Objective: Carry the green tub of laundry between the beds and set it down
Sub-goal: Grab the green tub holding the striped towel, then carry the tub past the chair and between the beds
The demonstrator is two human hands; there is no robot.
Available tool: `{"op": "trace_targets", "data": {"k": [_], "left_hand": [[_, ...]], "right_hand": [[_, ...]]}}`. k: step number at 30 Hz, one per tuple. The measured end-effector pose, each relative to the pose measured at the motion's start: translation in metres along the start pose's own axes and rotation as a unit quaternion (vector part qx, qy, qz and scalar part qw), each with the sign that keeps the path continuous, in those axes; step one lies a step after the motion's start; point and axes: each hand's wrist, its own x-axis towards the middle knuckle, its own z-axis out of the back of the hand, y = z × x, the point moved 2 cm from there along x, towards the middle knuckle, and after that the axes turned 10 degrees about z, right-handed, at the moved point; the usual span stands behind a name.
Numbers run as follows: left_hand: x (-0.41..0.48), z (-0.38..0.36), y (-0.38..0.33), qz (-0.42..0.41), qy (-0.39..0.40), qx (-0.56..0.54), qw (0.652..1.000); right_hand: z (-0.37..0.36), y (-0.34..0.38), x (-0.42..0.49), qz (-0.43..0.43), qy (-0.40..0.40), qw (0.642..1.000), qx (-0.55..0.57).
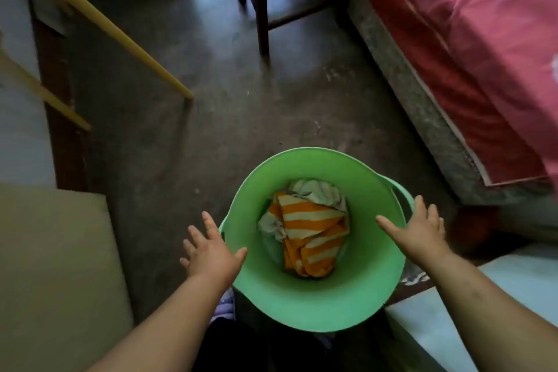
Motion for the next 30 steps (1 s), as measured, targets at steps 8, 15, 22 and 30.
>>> {"op": "trace_targets", "data": {"k": [8, 15, 22, 30], "left_hand": [[0.026, -0.035, -0.018, 0.071, 0.059, -0.072, 0.993], [0.015, -0.009, -0.038, 0.037, -0.028, 0.099, 0.994], [-0.003, 0.08, -0.033, -0.002, -0.091, 0.104, 0.99], [-0.035, 0.215, -0.036, -0.006, -0.155, 0.111, 0.982]], "right_hand": [[-0.018, -0.006, 0.042, -0.03, 0.004, 0.997, 0.071], [-0.001, 0.014, 0.026, -0.016, -0.025, 0.999, 0.019], [0.05, 0.059, -0.022, 0.015, -0.076, 0.997, -0.01], [0.143, 0.142, -0.069, 0.072, -0.129, 0.989, -0.019]]}}
